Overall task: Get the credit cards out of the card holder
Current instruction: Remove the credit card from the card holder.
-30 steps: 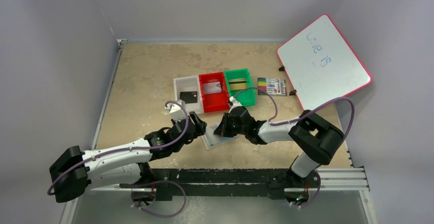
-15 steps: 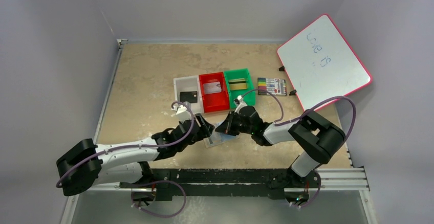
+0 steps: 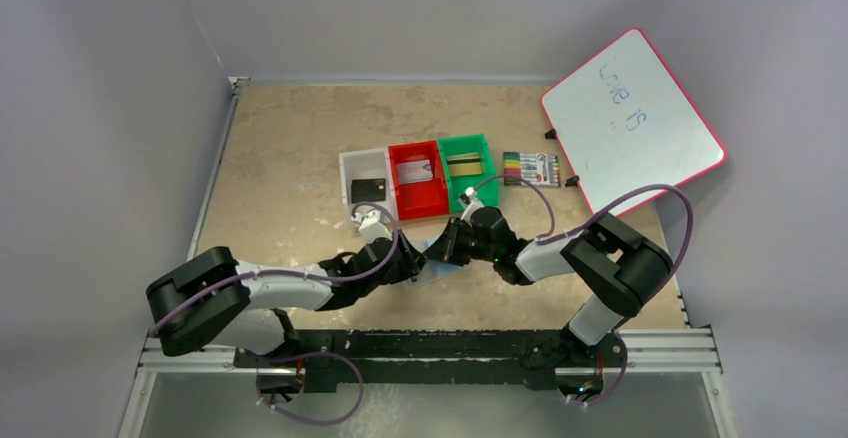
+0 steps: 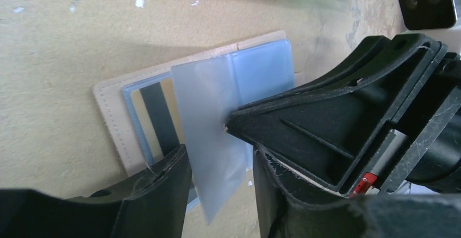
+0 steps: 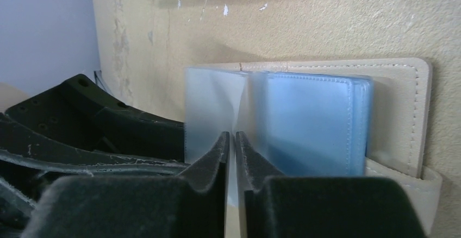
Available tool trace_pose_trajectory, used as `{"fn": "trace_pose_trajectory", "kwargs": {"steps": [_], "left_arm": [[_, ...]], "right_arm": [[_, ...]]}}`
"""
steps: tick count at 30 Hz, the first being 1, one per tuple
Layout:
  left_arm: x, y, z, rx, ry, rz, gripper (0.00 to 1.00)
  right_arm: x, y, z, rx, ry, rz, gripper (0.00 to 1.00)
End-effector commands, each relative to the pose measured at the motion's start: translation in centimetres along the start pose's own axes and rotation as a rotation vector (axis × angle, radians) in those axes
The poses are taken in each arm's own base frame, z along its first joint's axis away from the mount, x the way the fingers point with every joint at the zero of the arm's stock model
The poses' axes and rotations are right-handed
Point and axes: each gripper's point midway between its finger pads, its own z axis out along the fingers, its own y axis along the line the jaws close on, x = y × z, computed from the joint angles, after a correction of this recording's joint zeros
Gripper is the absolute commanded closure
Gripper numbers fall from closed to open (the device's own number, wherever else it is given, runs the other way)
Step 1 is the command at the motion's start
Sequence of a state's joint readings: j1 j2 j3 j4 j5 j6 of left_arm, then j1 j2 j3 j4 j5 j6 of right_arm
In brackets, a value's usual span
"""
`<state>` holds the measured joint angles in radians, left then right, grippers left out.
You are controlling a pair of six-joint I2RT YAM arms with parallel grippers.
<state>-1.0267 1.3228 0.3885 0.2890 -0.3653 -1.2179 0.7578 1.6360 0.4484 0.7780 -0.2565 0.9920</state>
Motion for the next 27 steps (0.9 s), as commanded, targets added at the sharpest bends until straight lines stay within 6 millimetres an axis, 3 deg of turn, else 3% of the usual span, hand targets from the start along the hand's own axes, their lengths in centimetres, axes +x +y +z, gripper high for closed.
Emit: {"fn": "trace_pose_trajectory", "kwargs": {"steps": [1, 7, 16, 20, 27], "left_arm": [[-0.7, -4.4, 0.5, 0.144, -0.003, -0.059, 0.59], [-1.1, -5.7, 0.9, 0.141, -0.007, -0.023, 0.65], [-1.1, -7.6, 2.4, 0.126, 0.018, 0.054, 0.66], [0.0, -7.6, 3.9, 0.106, 0.054, 0.072, 0.66], [2.3, -6.8, 5.7, 0.093, 0.123, 0.076, 0.71]], "right_arm": [[-0.7, 1.0, -0.8, -0.025, -0.018, -0.054, 0.82], [-3.0, -0.8, -3.1, 0.176, -0.115, -0.091, 0.53], [-7.4, -2.0, -8.7, 0.438, -0.312, -0.100, 0.45], [-8.6, -1.2, -10.7, 0.433, -0.398, -0.089, 0.34], [-7.9, -0.6, -11.3, 0.343, -0.411, -0.074, 0.52]]}}
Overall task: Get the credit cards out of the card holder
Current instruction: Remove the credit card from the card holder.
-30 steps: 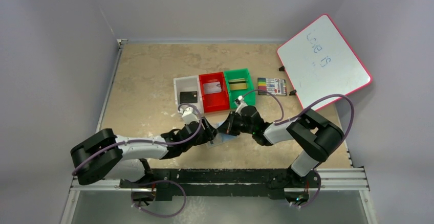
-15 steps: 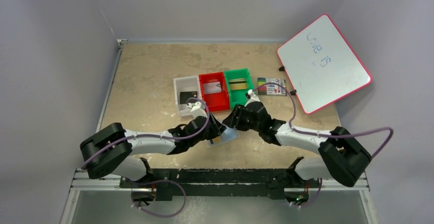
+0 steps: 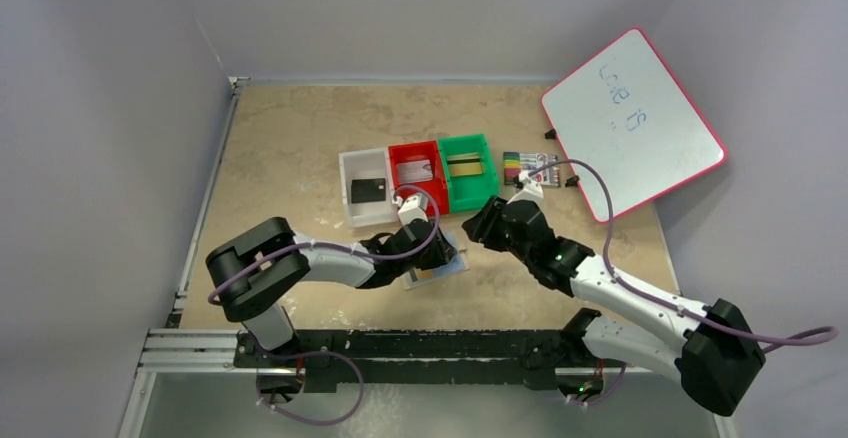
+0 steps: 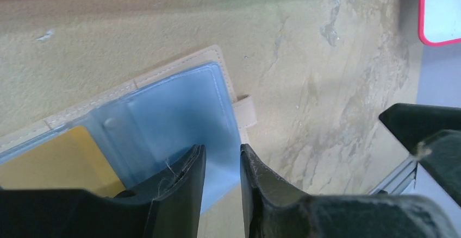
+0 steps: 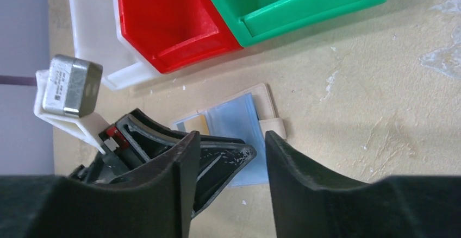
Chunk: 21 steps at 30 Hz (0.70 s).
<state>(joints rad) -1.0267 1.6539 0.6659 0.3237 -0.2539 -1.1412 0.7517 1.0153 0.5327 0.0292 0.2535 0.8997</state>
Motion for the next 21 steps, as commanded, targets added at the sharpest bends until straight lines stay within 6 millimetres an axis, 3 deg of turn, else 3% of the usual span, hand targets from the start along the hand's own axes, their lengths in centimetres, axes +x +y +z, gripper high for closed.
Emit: {"fn": "trace_pose_trajectory", "kwargs": {"steps": [1, 5, 8, 14, 18, 21], "left_arm": [[-0.4, -2.3, 0.1, 0.085, 0.007, -0.006, 0.71], [-2.3, -4.1, -1.7, 0.131, -0.046, 0.008, 0.70], [-4.1, -4.1, -3.5, 0.102, -0.099, 0.044, 0.68], [-6.4, 0.3, -7.0, -0.057, -0.207, 0.070, 0.64], [-6.1, 3.9, -8.4, -0.151, -0.222, 0.060, 0.62], [-5.0, 5.3, -8.7, -0.160, -0.196, 0.046, 0.61]], "right_arm": [[0.5, -0.7, -0.2, 0.001, -0.007, 0.018, 0.55], [1.2, -0.3, 0.0, -0.030, 0.025, 0.018, 0.59], [1.3, 0.6, 0.1, -0.074, 0.036, 0.003, 0.58], [2.6, 3.6, 0.8, -0.230, 0.110, -0.052, 0.57], [4.9, 5.2, 1.7, -0.330, 0.216, -0.093, 0.56], [5.9, 6.1, 3.1, -0.368, 0.254, -0.123, 0.56]]}}
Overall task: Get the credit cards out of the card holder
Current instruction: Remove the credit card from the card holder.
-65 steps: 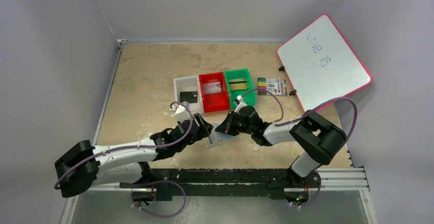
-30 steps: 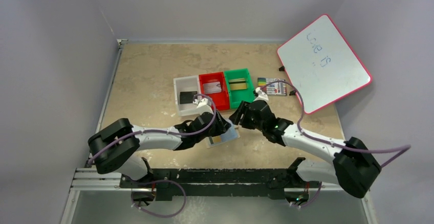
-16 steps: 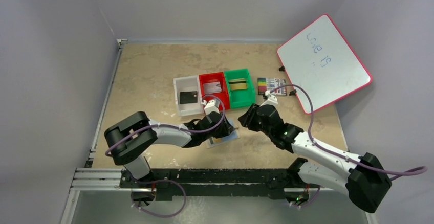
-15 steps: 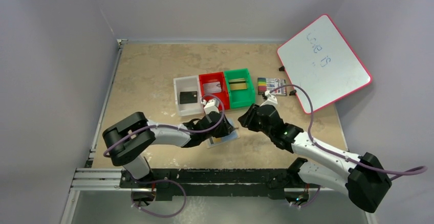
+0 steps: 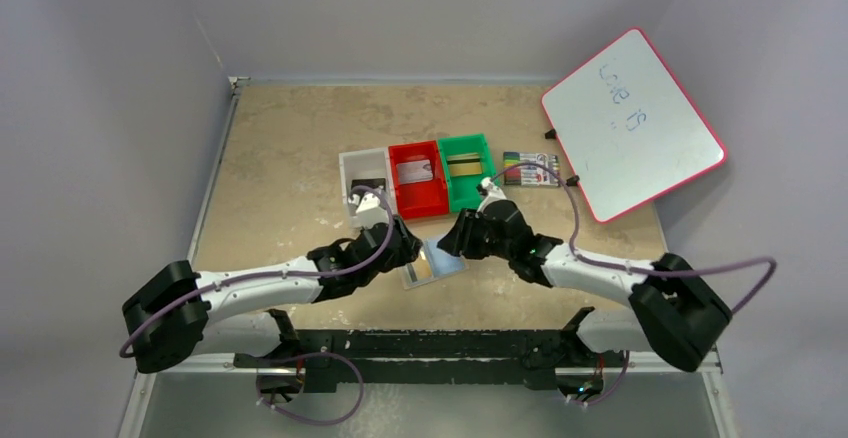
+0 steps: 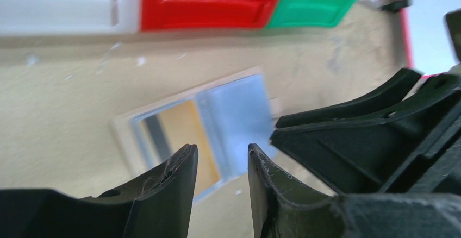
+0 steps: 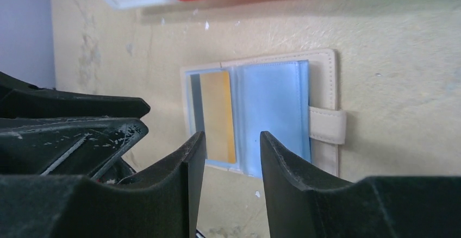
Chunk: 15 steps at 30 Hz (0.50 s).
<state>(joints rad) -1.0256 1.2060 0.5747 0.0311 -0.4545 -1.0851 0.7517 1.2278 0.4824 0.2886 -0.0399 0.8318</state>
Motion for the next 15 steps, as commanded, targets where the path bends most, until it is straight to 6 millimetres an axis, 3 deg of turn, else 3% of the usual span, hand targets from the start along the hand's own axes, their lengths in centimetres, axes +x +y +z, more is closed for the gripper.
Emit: {"fn": "trace_pose_trajectory", "kwargs": {"steps": [1, 6, 15], "left_arm": [[1.5, 4.5, -0.5, -0.114, 0.020, 0.022, 0.61], [2.0, 4.7, -0.6, -0.101, 0.032, 0.014, 0.60], [2.7, 4.4, 0.1, -0.100, 0.061, 0.040, 0.60]], "right_arm": [[0.1, 4.0, 1.8, -0.194, 0.055, -0.074, 0.57], [2.1, 3.5, 3.8, -0.205, 0.147, -0.060, 0.62], [3.2, 3.4, 4.6, -0.204, 0.194, -0.079, 0.64]]}}
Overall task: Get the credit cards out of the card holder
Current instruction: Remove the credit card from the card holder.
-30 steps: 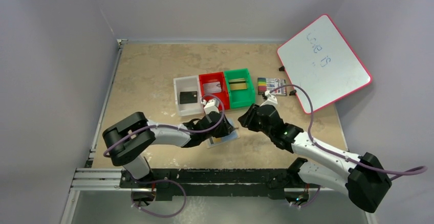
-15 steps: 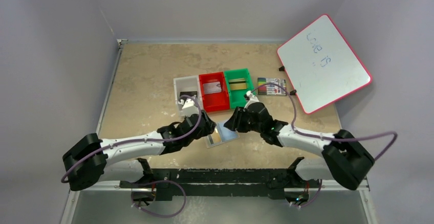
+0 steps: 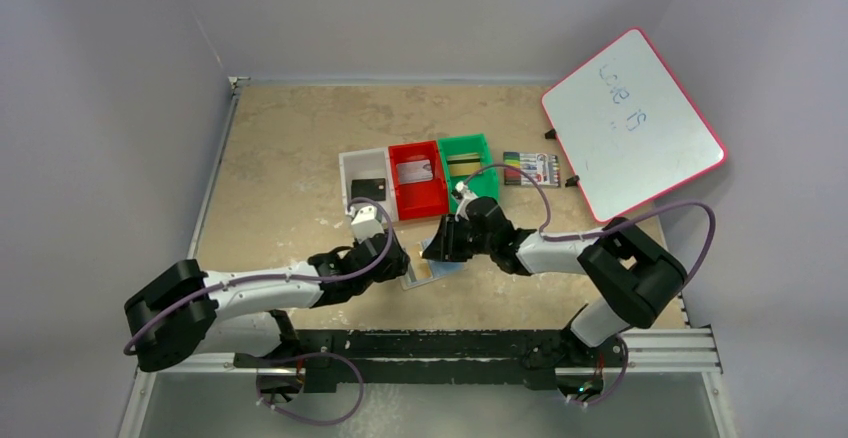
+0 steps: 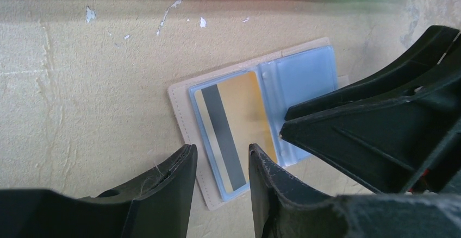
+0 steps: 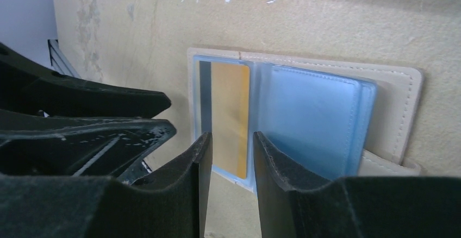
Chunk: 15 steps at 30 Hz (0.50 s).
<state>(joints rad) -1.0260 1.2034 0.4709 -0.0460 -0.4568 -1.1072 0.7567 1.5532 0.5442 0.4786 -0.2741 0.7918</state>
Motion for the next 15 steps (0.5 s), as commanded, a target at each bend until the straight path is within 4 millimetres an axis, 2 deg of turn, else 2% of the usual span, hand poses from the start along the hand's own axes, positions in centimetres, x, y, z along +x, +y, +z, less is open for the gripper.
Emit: {"fn": "trace_pose_trajectory", "kwargs": {"steps": [1, 4, 11, 15], "left_arm": [[-0.7, -1.6, 0.2, 0.041, -0.016, -0.017, 0.60], [-0.5, -1.9, 0.4, 0.053, -0.010, -0.016, 0.60], [0.0, -2.0, 0.9, 0.057, 0.003, -0.010, 0.63], [0.7, -1.6, 1.3, 0.045, 0.023, -0.001, 0.65]], "right_arm": [[-1.3, 2.5, 0.3, -0.082, -0.021, -0.058, 0.64], [-1.0, 2.0, 0.3, -0.035, -0.029, -0.054, 0.68], [-0.8, 2.6, -0.3, -0.027, -0.067, -0.069, 0.70], [-0.3, 1.4, 0.2, 0.022, -0.050, -0.058, 0.70]]}}
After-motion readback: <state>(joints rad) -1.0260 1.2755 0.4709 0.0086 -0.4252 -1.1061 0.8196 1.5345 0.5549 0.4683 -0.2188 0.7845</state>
